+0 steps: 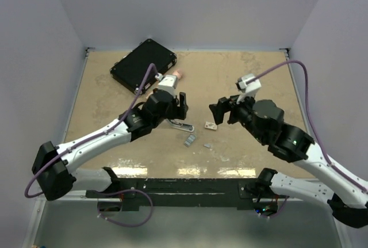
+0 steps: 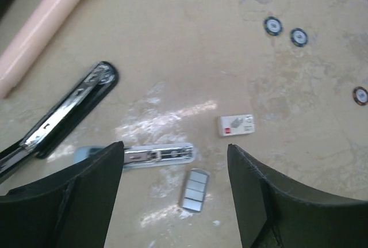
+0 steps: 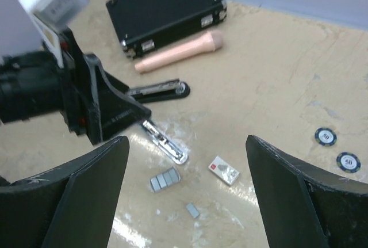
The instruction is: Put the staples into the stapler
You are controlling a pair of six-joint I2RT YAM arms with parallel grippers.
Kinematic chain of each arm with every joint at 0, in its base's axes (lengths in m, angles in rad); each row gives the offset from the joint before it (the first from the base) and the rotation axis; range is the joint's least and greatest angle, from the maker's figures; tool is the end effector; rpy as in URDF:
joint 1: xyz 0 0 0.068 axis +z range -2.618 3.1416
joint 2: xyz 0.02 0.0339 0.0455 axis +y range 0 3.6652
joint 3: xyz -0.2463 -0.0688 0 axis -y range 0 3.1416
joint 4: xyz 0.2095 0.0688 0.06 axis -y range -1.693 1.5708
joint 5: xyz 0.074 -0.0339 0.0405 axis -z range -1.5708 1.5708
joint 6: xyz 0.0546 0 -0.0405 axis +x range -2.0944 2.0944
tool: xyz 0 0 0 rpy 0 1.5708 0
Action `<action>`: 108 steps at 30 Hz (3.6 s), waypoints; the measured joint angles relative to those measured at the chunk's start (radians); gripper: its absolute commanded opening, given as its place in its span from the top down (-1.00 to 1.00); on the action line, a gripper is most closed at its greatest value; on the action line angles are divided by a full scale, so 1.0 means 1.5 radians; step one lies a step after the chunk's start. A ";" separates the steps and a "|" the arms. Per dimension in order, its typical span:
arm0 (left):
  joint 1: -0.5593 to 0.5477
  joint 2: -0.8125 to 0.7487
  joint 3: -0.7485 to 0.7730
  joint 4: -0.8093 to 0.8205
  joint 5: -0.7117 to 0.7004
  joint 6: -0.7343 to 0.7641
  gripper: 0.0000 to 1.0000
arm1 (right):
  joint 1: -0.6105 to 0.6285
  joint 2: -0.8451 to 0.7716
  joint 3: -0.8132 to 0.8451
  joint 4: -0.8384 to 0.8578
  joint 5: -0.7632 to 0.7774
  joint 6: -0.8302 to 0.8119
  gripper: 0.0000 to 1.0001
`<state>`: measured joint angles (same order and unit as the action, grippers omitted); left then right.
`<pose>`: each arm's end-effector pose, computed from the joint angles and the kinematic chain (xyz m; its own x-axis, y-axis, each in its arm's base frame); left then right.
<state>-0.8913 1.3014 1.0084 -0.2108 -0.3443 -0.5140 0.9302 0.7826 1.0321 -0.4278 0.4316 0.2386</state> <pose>0.1916 -0.2079 0.2873 -0.5329 -0.0769 -0.8427 0.3267 0.9000 -0.2887 0.1111 0.1108 0.3751 -0.2170 0.0681 -0.9738 -0.4434 0.8818 0.1605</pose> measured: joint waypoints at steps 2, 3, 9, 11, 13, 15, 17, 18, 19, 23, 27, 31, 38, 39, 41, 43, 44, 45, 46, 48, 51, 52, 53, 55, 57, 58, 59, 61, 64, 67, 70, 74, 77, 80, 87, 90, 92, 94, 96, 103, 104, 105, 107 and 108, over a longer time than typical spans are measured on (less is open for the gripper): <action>0.044 -0.045 -0.037 -0.009 0.006 -0.001 -0.73 | -0.001 0.056 0.028 -0.022 -0.023 0.002 -0.75; 0.073 -0.071 -0.054 -0.016 0.007 -0.001 -0.78 | -0.003 0.090 0.038 -0.032 -0.041 0.002 -0.75; 0.217 -0.223 -0.096 -0.040 -0.017 0.014 -0.85 | -0.023 0.302 0.062 -0.106 -0.176 -0.016 -0.70; 0.241 -0.256 -0.102 -0.037 -0.029 0.025 -0.86 | -0.028 0.361 0.069 -0.130 -0.209 -0.029 -0.63; 0.254 -0.285 -0.118 -0.035 -0.044 0.035 -0.92 | -0.033 0.417 0.077 -0.154 -0.235 -0.049 -0.60; 0.257 -0.311 -0.142 -0.034 -0.061 0.047 -1.00 | -0.037 0.460 0.080 -0.171 -0.251 -0.068 -0.50; 0.258 -0.330 -0.162 -0.038 -0.085 0.060 -1.00 | -0.042 0.496 0.084 -0.187 -0.263 -0.087 -0.32; 0.258 -0.339 -0.171 -0.038 -0.099 0.065 -1.00 | -0.045 0.512 0.086 -0.194 -0.266 -0.098 -0.25; 0.259 -0.349 -0.182 -0.034 -0.116 0.075 -1.00 | -0.048 0.525 0.089 -0.199 -0.268 -0.106 -0.14; 0.260 -0.390 -0.237 -0.005 -0.176 0.106 -1.00 | -0.064 0.575 0.099 -0.214 -0.289 -0.144 0.21; 0.262 -0.402 -0.274 0.012 -0.209 0.127 -1.00 | -0.071 0.611 0.110 -0.218 -0.300 -0.167 0.23; 0.263 -0.401 -0.277 0.034 -0.228 0.143 -0.99 | -0.073 0.646 0.111 -0.218 -0.302 -0.175 0.19; 0.269 -0.399 -0.278 0.059 -0.237 0.154 -0.98 | -0.078 0.667 0.102 -0.219 -0.303 -0.181 0.19; 0.271 -0.398 -0.278 0.061 -0.237 0.154 -0.98 | -0.078 0.667 0.102 -0.219 -0.303 -0.182 0.19; 0.274 -0.395 -0.278 0.061 -0.237 0.157 -0.98 | -0.079 0.667 0.102 -0.219 -0.303 -0.184 0.25; 0.276 -0.392 -0.278 0.061 -0.237 0.158 -0.98 | -0.079 0.668 0.102 -0.219 -0.302 -0.184 0.27; 0.277 -0.391 -0.278 0.062 -0.237 0.158 -0.98 | -0.079 0.669 0.102 -0.218 -0.303 -0.184 0.27; 0.278 -0.391 -0.278 0.061 -0.237 0.158 -0.97 | -0.079 0.670 0.102 -0.216 -0.303 -0.182 0.27; 0.279 -0.390 -0.278 0.062 -0.236 0.158 -0.97 | -0.079 0.670 0.102 -0.213 -0.305 -0.179 0.24; 0.282 -0.390 -0.278 0.062 -0.235 0.158 -0.97 | -0.079 0.669 0.112 -0.213 -0.311 -0.168 0.21; 0.285 -0.387 -0.278 0.063 -0.234 0.158 -0.97 | -0.079 0.669 0.145 -0.216 -0.317 -0.143 0.17; 0.286 -0.387 -0.278 0.063 -0.233 0.158 -0.97 | -0.079 0.667 0.153 -0.217 -0.317 -0.134 0.15; 0.286 -0.387 -0.278 0.064 -0.233 0.158 -0.97 | -0.079 0.662 0.154 -0.217 -0.317 -0.124 0.14; 0.288 -0.387 -0.278 0.064 -0.232 0.158 -0.97 | -0.079 0.646 0.149 -0.226 -0.317 -0.103 0.14; 0.289 -0.387 -0.278 0.065 -0.232 0.158 -0.97 | -0.080 0.615 0.121 -0.231 -0.317 -0.080 0.12; 0.290 -0.387 -0.278 0.065 -0.232 0.158 -0.97 | -0.080 0.606 0.110 -0.235 -0.317 -0.073 0.10; 0.291 -0.387 -0.278 0.065 -0.231 0.158 -0.97 | -0.082 0.596 0.096 -0.237 -0.318 -0.066 0.08; 0.293 -0.387 -0.278 0.065 -0.228 0.158 -0.97 | -0.085 0.584 0.071 -0.240 -0.319 -0.054 0.01; 0.297 -0.387 -0.278 0.065 -0.224 0.158 -0.96 | -0.090 0.586 0.048 -0.236 -0.321 -0.048 -0.12; 0.299 -0.387 -0.278 0.066 -0.219 0.158 -0.96 | -0.093 0.595 0.041 -0.231 -0.322 -0.048 -0.15; 0.301 -0.386 -0.278 0.066 -0.212 0.158 -0.96 | -0.094 0.609 0.041 -0.213 -0.326 -0.050 -0.15; 0.302 -0.385 -0.278 0.066 -0.209 0.158 -0.96 | -0.094 0.632 0.041 -0.201 -0.336 -0.050 -0.12; 0.302 -0.385 -0.278 0.066 -0.208 0.158 -0.95 | -0.094 0.642 0.041 -0.197 -0.338 -0.050 -0.09; 0.302 -0.385 -0.278 0.066 -0.206 0.158 -0.95 | -0.094 0.642 0.041 -0.195 -0.339 -0.050 -0.07; 0.302 -0.383 -0.278 0.066 -0.198 0.158 -0.94 | -0.094 0.642 0.026 -0.192 -0.362 -0.048 -0.04; 0.302 -0.383 -0.278 0.066 -0.196 0.158 -0.95 | -0.094 0.638 0.018 -0.193 -0.372 -0.045 -0.02; 0.302 -0.383 -0.278 0.066 -0.194 0.158 -0.94 | -0.094 0.637 0.016 -0.193 -0.373 -0.043 -0.01; 0.302 -0.383 -0.278 0.066 -0.193 0.158 -0.94 | -0.093 0.637 0.016 -0.193 -0.373 -0.042 0.01; 0.302 -0.383 -0.278 0.066 -0.192 0.158 -0.94 | -0.093 0.637 0.016 -0.193 -0.373 -0.039 0.06; 0.302 -0.383 -0.278 0.066 -0.192 0.158 -0.94 | -0.084 0.637 0.016 -0.191 -0.339 -0.012 0.19; 0.302 -0.383 -0.278 0.066 -0.192 0.158 -0.94 | -0.083 0.637 0.016 -0.191 -0.333 -0.009 0.20; 0.302 -0.383 -0.278 0.066 -0.192 0.158 -0.94 | -0.083 0.637 0.016 -0.191 -0.329 -0.007 0.21; 0.302 -0.383 -0.278 0.066 -0.192 0.158 -0.94 | -0.079 0.637 0.016 -0.191 -0.316 -0.001 0.23; 0.302 -0.383 -0.278 0.066 -0.192 0.158 -0.94 | -0.079 0.637 0.017 -0.191 -0.314 0.001 0.24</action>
<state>-0.4385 0.7273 0.5907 -0.1120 -0.6319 -0.2771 0.8120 1.7378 1.0576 -0.7139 -0.0395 0.2398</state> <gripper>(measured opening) 0.972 0.399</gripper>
